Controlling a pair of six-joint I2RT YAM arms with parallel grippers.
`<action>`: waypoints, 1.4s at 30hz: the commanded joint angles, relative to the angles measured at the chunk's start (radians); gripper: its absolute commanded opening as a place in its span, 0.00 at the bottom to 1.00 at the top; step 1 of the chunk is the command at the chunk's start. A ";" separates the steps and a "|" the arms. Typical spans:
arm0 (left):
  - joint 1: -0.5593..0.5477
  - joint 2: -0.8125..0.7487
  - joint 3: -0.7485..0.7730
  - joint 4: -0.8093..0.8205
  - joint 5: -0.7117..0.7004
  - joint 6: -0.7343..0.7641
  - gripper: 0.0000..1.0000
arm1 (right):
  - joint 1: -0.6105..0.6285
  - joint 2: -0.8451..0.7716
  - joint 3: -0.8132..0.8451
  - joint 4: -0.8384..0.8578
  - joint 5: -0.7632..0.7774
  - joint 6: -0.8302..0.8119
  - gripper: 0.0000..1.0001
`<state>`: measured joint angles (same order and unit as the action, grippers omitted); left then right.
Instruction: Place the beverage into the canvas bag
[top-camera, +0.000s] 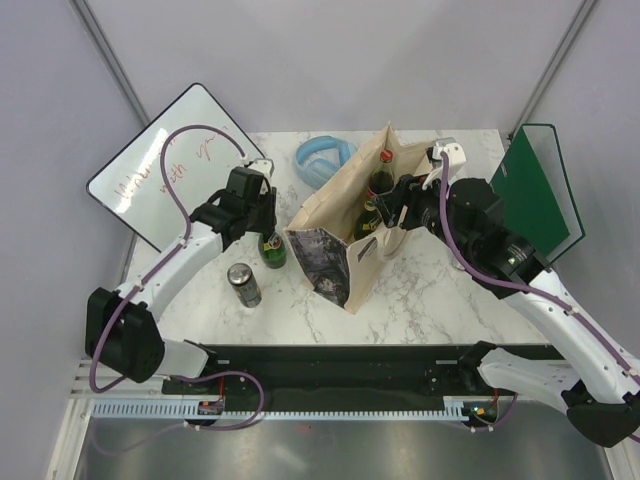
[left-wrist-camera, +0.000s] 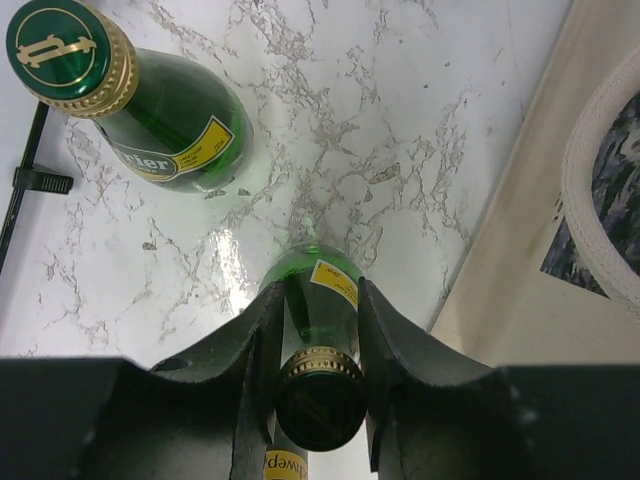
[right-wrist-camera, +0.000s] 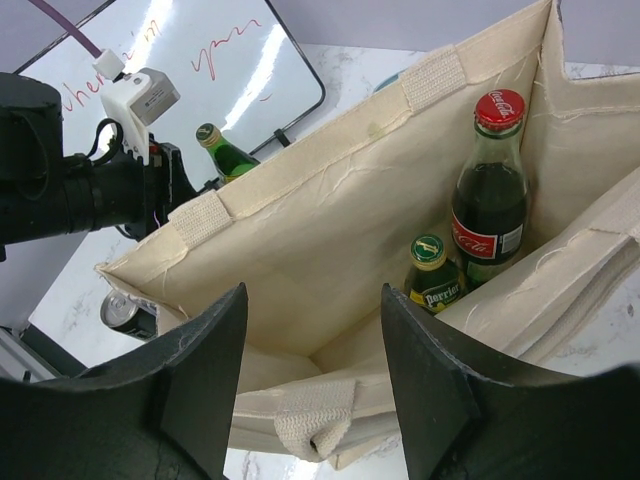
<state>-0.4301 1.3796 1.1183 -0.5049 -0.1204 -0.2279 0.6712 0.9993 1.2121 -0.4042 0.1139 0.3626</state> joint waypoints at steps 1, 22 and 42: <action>-0.007 -0.077 -0.006 0.121 0.013 -0.010 0.41 | 0.002 -0.008 -0.009 0.018 0.004 -0.007 0.64; -0.015 -0.094 -0.127 0.129 -0.048 -0.079 0.55 | 0.002 -0.041 -0.003 0.011 -0.007 -0.001 0.64; -0.073 -0.105 -0.144 0.103 -0.128 -0.093 0.53 | 0.002 -0.024 -0.002 0.016 -0.017 0.001 0.64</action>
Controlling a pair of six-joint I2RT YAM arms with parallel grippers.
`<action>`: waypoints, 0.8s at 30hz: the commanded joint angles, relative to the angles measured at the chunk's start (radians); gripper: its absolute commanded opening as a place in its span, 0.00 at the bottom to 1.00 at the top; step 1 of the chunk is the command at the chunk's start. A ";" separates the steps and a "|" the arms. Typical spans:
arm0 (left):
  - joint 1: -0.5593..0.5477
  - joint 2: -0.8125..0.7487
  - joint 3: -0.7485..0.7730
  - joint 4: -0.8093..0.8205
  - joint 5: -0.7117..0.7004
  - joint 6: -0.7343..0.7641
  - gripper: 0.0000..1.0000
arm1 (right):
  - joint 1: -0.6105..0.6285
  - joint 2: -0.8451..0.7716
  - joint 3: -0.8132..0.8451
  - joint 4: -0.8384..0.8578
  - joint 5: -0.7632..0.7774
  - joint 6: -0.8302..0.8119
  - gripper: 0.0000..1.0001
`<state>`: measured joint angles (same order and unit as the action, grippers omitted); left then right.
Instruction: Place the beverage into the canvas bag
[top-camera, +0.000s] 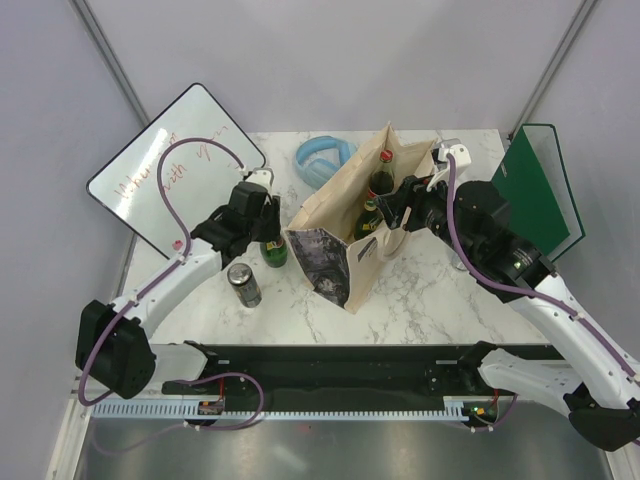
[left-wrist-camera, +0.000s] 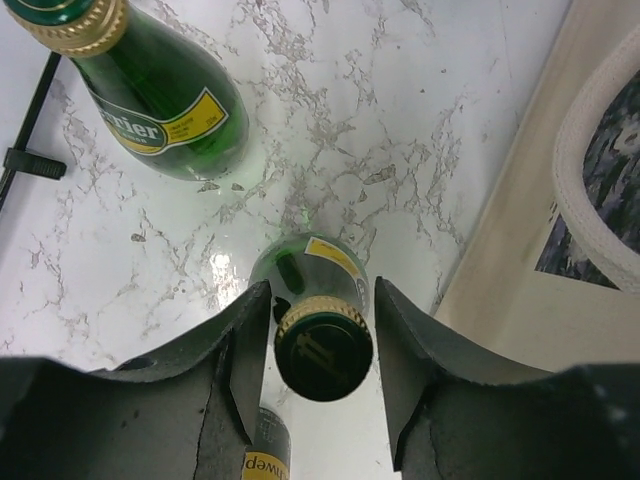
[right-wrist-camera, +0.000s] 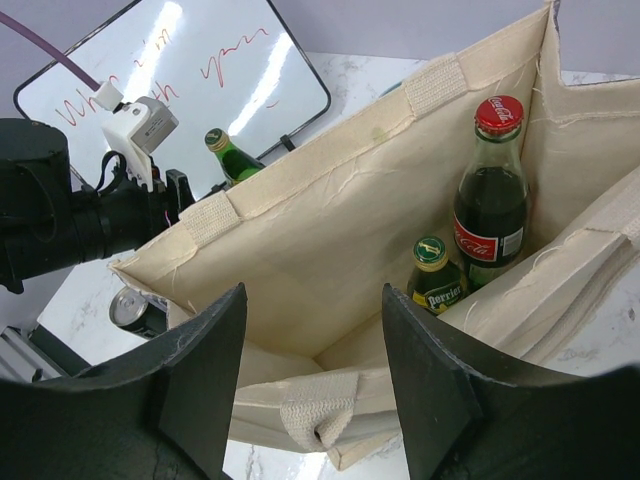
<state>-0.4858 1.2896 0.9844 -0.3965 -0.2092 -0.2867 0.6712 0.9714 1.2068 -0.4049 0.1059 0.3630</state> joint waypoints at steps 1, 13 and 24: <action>-0.022 -0.016 -0.016 -0.005 -0.050 -0.040 0.53 | 0.002 0.003 0.004 0.018 -0.009 0.001 0.64; -0.023 -0.035 -0.043 0.027 -0.101 -0.025 0.21 | 0.002 -0.010 -0.001 0.017 -0.005 0.001 0.64; -0.023 -0.033 -0.010 0.035 -0.125 -0.003 0.02 | 0.002 -0.011 -0.004 0.015 -0.006 0.001 0.64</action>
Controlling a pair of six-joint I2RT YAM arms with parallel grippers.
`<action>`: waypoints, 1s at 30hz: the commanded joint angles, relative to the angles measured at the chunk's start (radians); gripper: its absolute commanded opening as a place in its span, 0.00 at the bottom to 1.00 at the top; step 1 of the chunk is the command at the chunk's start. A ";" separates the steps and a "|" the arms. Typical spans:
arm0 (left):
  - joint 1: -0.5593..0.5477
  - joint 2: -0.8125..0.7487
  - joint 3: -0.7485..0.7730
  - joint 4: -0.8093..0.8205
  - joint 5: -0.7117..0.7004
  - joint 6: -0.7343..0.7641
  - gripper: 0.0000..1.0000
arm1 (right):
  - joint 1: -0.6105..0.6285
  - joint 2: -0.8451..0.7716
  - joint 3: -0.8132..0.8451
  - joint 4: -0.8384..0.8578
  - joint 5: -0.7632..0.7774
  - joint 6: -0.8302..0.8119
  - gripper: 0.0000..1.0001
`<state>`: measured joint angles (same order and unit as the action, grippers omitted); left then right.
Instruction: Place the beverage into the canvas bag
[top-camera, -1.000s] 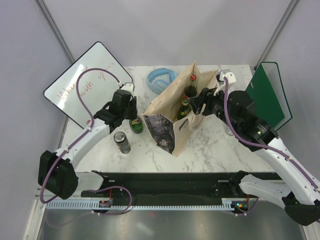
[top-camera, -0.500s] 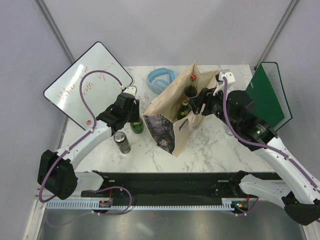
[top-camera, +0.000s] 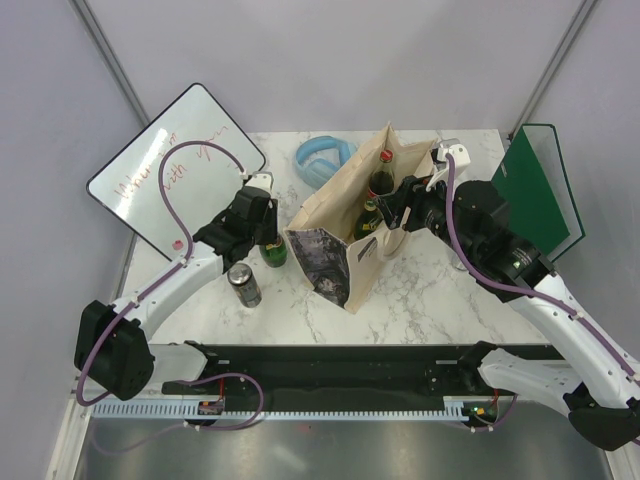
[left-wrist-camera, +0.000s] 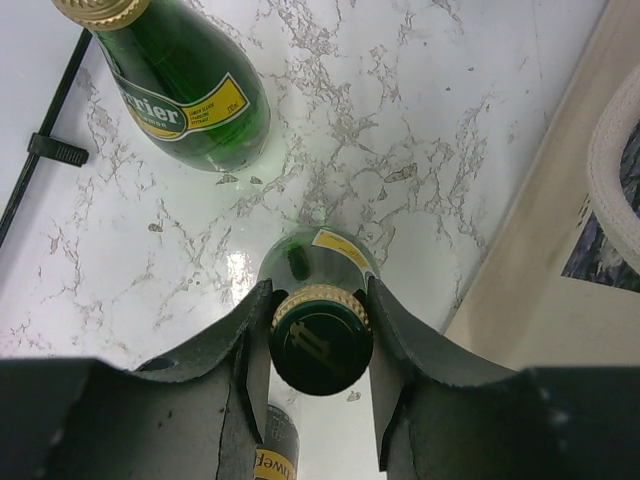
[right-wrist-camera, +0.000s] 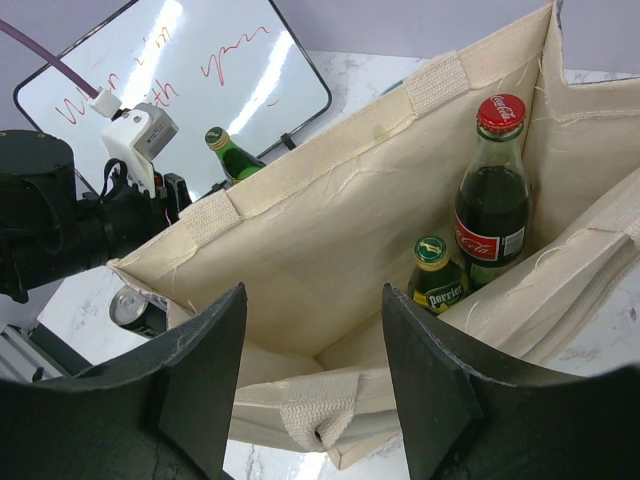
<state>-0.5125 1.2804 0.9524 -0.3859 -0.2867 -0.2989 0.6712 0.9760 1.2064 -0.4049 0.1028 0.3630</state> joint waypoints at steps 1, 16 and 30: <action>0.003 -0.033 0.029 0.024 -0.048 0.010 0.02 | 0.002 -0.017 -0.007 0.015 -0.002 -0.001 0.64; 0.003 -0.027 0.042 0.019 -0.077 0.024 0.22 | 0.002 -0.011 -0.010 0.020 0.001 -0.009 0.64; 0.003 -0.032 -0.095 0.237 -0.095 0.001 0.53 | 0.002 -0.005 -0.011 0.020 -0.002 -0.013 0.64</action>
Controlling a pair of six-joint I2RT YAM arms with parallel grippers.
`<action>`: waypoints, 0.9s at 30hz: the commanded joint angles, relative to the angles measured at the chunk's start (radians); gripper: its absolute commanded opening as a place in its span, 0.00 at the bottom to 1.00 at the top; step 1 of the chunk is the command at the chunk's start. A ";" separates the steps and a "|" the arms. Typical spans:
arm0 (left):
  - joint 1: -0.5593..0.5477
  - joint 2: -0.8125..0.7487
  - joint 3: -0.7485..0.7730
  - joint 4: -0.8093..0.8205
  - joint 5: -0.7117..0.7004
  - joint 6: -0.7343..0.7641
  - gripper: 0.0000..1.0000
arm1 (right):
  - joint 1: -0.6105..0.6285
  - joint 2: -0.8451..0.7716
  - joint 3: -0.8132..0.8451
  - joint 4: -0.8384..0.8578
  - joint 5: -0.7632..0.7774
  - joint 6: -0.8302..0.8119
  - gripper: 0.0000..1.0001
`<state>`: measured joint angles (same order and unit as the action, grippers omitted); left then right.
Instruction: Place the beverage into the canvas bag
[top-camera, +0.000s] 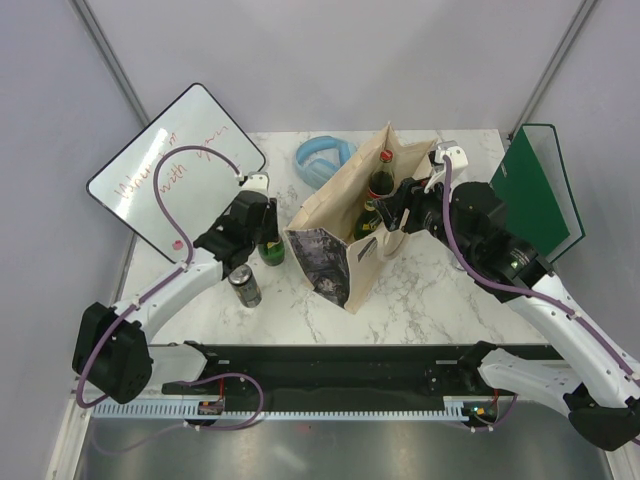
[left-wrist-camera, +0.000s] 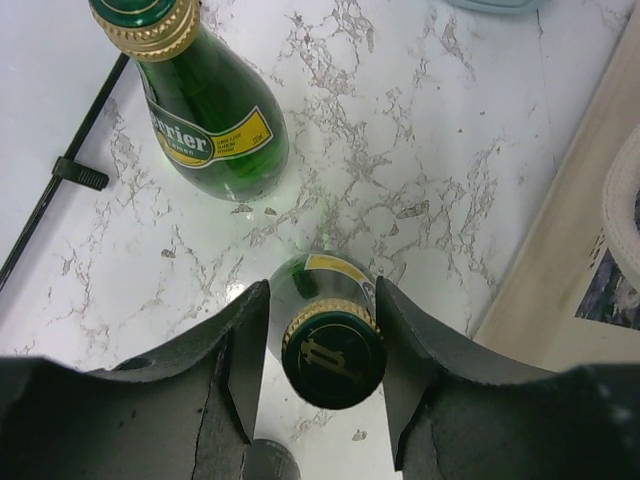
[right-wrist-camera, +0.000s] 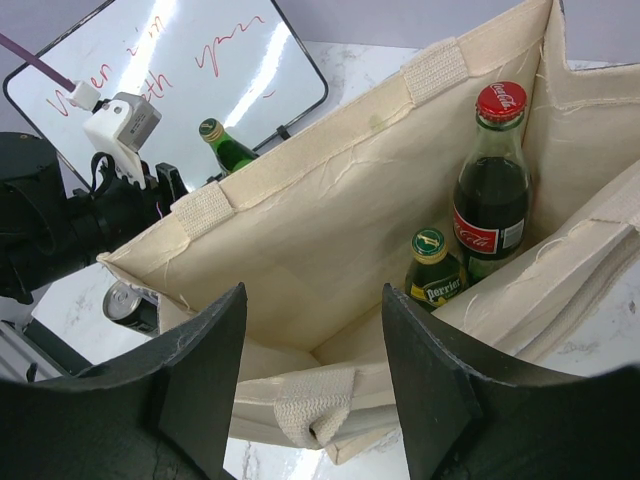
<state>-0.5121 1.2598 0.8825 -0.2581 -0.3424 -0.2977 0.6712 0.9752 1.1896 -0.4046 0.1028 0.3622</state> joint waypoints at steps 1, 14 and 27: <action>0.003 -0.011 -0.030 0.115 -0.038 0.000 0.55 | 0.002 -0.006 0.005 0.020 0.000 -0.014 0.64; -0.003 0.000 -0.065 0.200 -0.037 0.029 0.38 | 0.002 0.000 -0.005 0.021 0.001 -0.014 0.64; -0.012 -0.065 0.032 0.074 -0.027 0.060 0.02 | 0.002 0.002 -0.016 0.021 0.006 -0.017 0.64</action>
<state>-0.5171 1.2495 0.8261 -0.1486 -0.3603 -0.2741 0.6712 0.9771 1.1843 -0.4042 0.1043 0.3519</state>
